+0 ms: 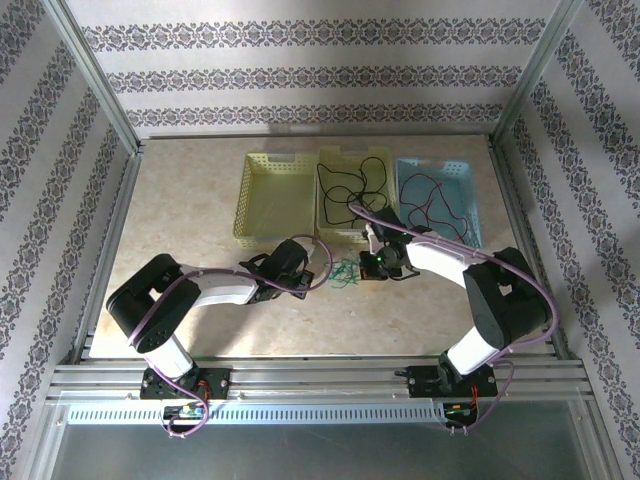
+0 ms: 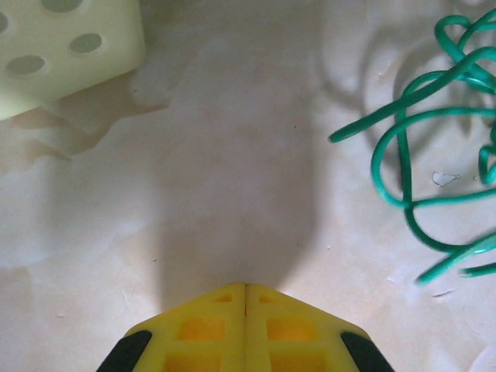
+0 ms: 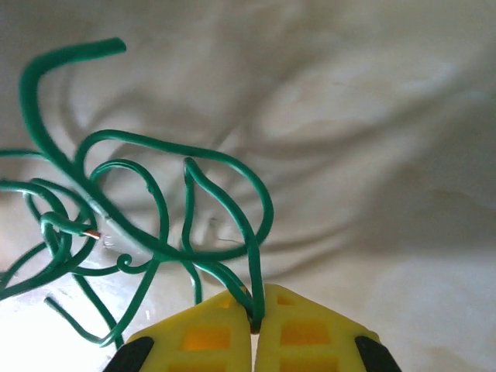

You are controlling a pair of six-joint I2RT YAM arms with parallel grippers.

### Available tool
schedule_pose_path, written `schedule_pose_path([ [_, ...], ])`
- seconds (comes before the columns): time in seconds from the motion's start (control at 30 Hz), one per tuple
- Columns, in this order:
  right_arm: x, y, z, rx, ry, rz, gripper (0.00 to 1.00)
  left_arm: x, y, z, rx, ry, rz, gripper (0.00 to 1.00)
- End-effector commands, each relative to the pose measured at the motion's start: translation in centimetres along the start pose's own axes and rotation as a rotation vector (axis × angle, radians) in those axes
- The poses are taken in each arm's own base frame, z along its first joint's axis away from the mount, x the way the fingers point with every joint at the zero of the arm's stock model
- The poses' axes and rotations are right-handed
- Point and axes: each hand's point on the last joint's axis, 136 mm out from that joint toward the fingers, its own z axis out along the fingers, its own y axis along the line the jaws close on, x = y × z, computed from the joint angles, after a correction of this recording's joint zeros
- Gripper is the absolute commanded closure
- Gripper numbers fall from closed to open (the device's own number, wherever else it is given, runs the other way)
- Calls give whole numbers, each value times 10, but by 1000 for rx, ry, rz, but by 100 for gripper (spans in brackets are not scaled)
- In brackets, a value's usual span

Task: Untangle the cables

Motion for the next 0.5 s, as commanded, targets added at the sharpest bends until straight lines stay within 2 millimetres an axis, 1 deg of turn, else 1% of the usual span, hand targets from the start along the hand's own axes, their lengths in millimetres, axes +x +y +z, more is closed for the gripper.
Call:
schedule_pose_path([
  [0.0, 7, -16, -1, 52, 3, 54, 100, 12, 17, 1, -53, 35, -31, 100],
  [0.1, 8, -11, -2, 27, -5, 42, 100, 3, 4, -4, 13, 10, -9, 100],
  [0.13, 8, -10, -3, 19, -8, 42, 100, -1, -5, -8, 64, -4, 8, 95],
  [0.27, 10, -7, -4, 5, -6, 32, 100, -21, -43, -29, 247, -58, 79, 67],
  [0.37, 11, -4, -4, -7, -4, 25, 100, -39, -64, -37, 333, -91, 118, 48],
  [0.4, 11, -3, -4, -11, -5, 25, 100, -42, -69, -36, 349, -93, 129, 47],
  [0.47, 12, -1, -4, -19, -3, 22, 100, -51, -78, -32, 372, -92, 147, 47],
])
